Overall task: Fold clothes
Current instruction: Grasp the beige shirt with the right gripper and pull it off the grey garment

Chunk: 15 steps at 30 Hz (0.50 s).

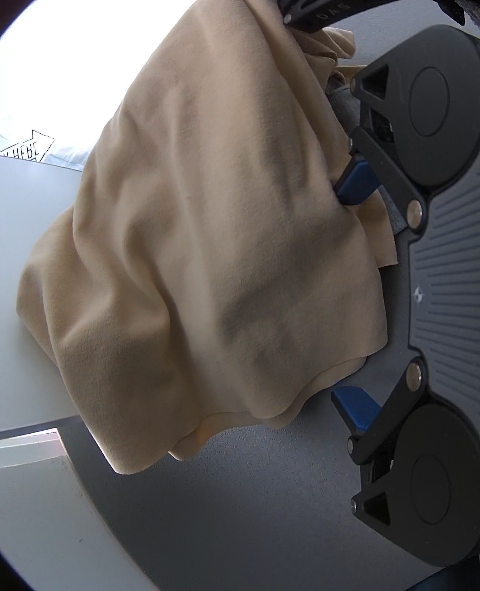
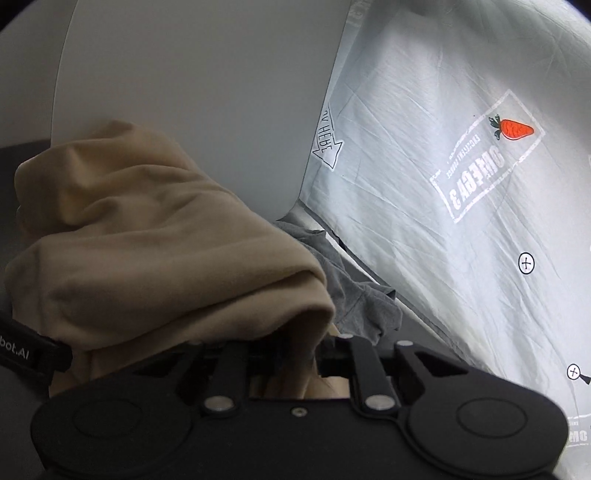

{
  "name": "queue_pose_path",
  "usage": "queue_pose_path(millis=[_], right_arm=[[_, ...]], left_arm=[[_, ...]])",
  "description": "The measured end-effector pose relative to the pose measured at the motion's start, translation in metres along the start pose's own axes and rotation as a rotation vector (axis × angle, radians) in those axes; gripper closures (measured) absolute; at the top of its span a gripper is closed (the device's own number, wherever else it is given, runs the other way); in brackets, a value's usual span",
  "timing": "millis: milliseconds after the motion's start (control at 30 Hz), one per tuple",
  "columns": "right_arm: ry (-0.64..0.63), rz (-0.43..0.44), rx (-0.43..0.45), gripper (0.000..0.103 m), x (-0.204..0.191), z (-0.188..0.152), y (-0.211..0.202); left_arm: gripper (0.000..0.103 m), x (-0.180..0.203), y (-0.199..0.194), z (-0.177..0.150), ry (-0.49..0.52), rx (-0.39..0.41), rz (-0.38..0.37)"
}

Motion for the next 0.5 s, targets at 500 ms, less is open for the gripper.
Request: queue_pose_path(millis=[500], right_arm=[[-0.081,-0.545,0.345,0.088,0.111,0.009,-0.2]], left_arm=[[0.0,0.06,-0.127,-0.038,0.13,0.194,-0.052]])
Point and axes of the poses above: each gripper's, at about its wrist camera, not at the fingertips, and y roughly the way its jaws point, x to its right, z to its top, the point moved 5 cm from there along y, roughly the way its jaws point, and after that the axes turned 10 degrees about x, right-handed, at the moved point
